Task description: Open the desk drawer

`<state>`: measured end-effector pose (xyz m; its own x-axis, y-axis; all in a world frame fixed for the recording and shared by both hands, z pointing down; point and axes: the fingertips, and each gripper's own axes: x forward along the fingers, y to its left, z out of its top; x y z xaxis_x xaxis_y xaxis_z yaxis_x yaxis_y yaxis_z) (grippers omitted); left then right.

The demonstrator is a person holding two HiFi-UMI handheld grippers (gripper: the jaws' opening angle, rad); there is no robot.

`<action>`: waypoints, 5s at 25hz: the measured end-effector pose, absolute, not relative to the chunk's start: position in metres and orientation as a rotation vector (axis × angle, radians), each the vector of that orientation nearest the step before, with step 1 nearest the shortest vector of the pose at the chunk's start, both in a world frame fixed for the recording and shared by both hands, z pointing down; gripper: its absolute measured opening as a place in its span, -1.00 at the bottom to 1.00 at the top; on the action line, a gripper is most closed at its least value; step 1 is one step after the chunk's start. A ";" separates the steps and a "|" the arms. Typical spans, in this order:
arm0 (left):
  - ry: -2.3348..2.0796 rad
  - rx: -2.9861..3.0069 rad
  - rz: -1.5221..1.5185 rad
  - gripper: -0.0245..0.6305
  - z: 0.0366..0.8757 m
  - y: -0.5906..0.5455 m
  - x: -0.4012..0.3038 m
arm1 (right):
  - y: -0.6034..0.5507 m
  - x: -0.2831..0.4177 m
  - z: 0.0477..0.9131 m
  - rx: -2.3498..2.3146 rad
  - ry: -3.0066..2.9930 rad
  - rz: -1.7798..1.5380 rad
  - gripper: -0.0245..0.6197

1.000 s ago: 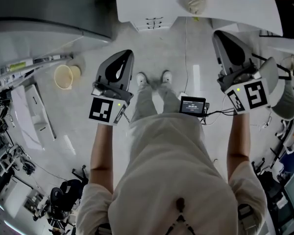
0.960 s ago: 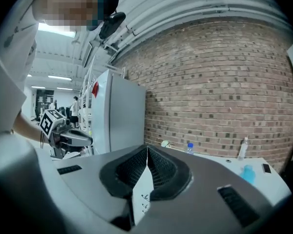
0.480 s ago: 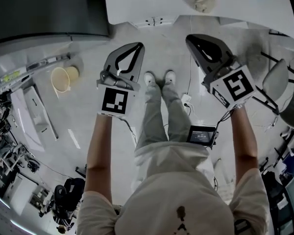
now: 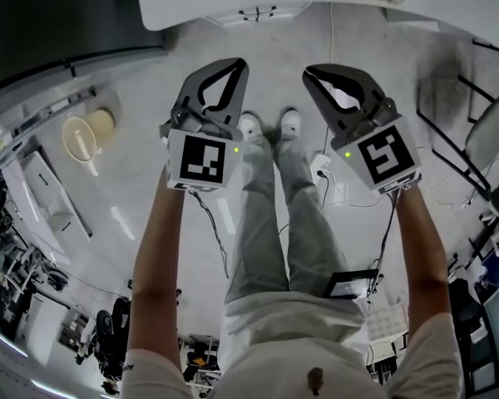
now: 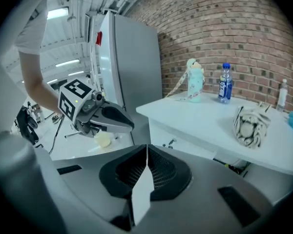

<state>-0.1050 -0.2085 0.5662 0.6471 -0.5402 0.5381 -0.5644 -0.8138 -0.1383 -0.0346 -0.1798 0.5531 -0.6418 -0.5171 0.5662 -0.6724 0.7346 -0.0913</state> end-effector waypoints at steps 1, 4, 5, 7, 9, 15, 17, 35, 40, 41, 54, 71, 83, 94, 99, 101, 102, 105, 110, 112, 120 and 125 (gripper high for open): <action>-0.945 2.802 0.916 -0.90 0.582 -0.210 -0.108 | -0.181 -0.033 0.570 0.896 -2.389 0.419 -0.84; -0.942 2.778 1.000 -0.90 0.628 -0.216 -0.115 | -0.194 -0.026 0.615 0.885 -2.315 0.498 -0.84; -0.939 2.781 1.036 -0.90 0.641 -0.217 -0.117 | -0.202 -0.023 0.626 0.901 -2.301 0.508 -0.84; -0.927 2.797 1.100 -0.90 0.662 -0.219 -0.121 | -0.217 -0.020 0.647 0.917 -2.272 0.463 -0.84; -0.911 2.816 1.142 -0.90 0.677 -0.222 -0.120 | -0.228 -0.021 0.666 0.892 -2.239 0.402 -0.84; -0.909 2.880 1.209 -0.90 0.702 -0.254 -0.109 | -0.267 -0.037 0.708 0.831 -2.160 0.227 -0.83; -0.928 2.902 1.230 -0.84 0.706 -0.267 -0.103 | -0.279 -0.045 0.717 0.800 -2.130 0.128 -0.83; -0.684 3.062 1.896 -0.44 0.755 -0.323 -0.076 | -0.323 -0.071 0.768 0.502 -1.865 -0.414 -0.42; -0.646 3.043 1.947 -0.44 0.765 -0.323 -0.075 | -0.327 -0.070 0.772 0.468 -1.785 -0.566 -0.49; -0.661 3.046 1.986 -0.48 0.765 -0.325 -0.076 | -0.330 -0.069 0.771 0.479 -1.760 -0.621 -0.62; -0.820 3.043 2.137 -0.85 0.762 -0.331 -0.077 | -0.333 -0.067 0.767 0.534 -1.707 -0.711 -0.81; -0.758 3.045 2.058 -0.85 0.762 -0.268 -0.074 | -0.273 -0.066 0.767 0.502 -1.731 -0.664 -0.81; -0.720 3.019 2.077 -0.85 0.764 -0.241 -0.077 | -0.243 -0.066 0.766 0.514 -1.758 -0.630 -0.81; -0.848 2.957 1.925 -0.50 0.766 -0.238 -0.079 | -0.242 -0.070 0.766 0.577 -1.779 -0.633 -0.80; -1.042 2.999 1.739 -0.47 0.754 -0.224 -0.081 | -0.232 -0.062 0.761 0.659 -1.870 -0.488 -0.40; -1.143 2.960 1.589 -0.47 0.750 -0.222 -0.086 | -0.225 -0.056 0.757 0.726 -1.920 -0.408 -0.37; -1.187 2.923 1.517 -0.47 0.749 -0.221 -0.089 | -0.221 -0.053 0.754 0.768 -1.944 -0.364 -0.37; -1.304 2.808 1.267 -0.60 0.740 -0.219 -0.096 | -0.208 -0.043 0.741 0.931 -2.030 -0.207 -0.39; -1.342 2.696 0.791 -0.90 0.696 -0.212 -0.099 | -0.196 -0.034 0.702 1.227 -2.244 0.197 -0.84; -1.327 2.644 0.616 -0.90 0.672 -0.209 -0.102 | -0.194 -0.031 0.683 1.316 -2.328 0.382 -0.84; -1.304 2.583 0.325 -0.90 0.584 -0.200 -0.112 | -0.183 -0.014 0.604 1.393 -2.488 0.572 -0.85; -1.293 2.595 0.244 -0.90 0.511 -0.181 -0.125 | -0.170 -0.003 0.519 1.418 -2.568 0.541 -0.85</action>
<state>-0.1248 -0.1810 0.5113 0.5965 -0.7627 0.2500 -0.8013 -0.5837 0.1314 -0.0028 -0.1703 0.5189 -0.5383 -0.7847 0.3074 -0.8420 0.4855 -0.2352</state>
